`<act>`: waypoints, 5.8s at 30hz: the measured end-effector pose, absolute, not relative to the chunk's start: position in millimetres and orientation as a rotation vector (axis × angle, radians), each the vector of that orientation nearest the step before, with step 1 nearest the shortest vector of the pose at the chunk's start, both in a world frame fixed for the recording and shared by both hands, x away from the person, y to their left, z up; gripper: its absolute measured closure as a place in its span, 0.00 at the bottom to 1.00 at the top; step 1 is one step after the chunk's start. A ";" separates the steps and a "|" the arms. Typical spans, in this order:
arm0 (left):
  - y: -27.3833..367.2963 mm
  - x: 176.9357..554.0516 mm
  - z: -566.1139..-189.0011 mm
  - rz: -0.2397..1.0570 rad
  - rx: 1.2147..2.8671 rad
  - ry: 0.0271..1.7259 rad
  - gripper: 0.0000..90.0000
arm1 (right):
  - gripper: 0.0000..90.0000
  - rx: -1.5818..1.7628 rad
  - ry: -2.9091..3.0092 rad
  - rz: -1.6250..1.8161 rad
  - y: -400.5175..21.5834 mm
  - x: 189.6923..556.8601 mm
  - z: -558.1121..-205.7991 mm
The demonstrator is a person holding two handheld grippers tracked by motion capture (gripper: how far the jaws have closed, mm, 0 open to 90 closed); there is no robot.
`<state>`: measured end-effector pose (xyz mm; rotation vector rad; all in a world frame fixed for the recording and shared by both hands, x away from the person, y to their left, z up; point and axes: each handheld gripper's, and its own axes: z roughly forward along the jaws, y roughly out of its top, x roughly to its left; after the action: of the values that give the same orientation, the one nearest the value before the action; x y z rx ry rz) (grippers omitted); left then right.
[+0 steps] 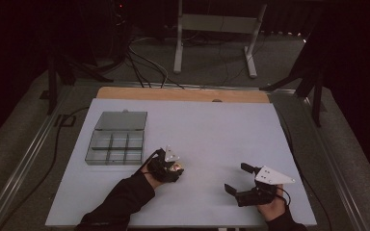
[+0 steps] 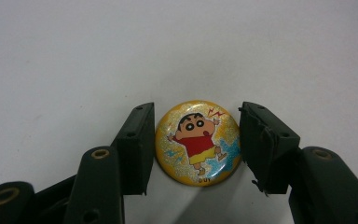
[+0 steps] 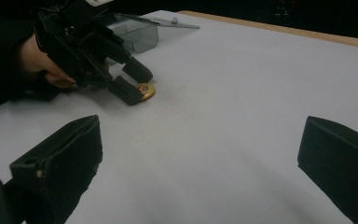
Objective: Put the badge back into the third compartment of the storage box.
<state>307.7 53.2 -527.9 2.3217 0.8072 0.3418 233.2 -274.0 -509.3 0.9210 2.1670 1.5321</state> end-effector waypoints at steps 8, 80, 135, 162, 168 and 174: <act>50.8 306.0 -526.2 0.378 2.342 0.784 0.53 | 0.00 0.919 2.169 1.530 -273.9 233.4 -509.6; 89.0 304.8 -464.7 0.383 2.299 0.777 0.54 | 0.00 0.924 2.167 1.527 -274.1 233.1 -509.2; 172.5 333.4 -436.5 0.505 2.199 1.015 0.54 | 0.00 0.924 2.172 1.525 -272.4 234.0 -510.1; 191.7 364.2 -466.5 0.460 2.194 1.165 0.54 | 0.00 0.925 2.179 1.523 -271.7 234.1 -510.6; 192.7 369.0 -471.7 0.455 2.190 1.185 0.54 | 0.00 0.924 2.183 1.525 -271.5 234.3 -510.9; 191.2 374.8 -476.2 0.440 2.188 1.198 0.54 | 0.00 0.922 2.186 1.524 -271.4 234.4 -511.1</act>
<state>374.8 191.2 -476.2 2.1875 1.1976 0.4399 234.4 -271.4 -511.1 0.9216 2.1861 1.5237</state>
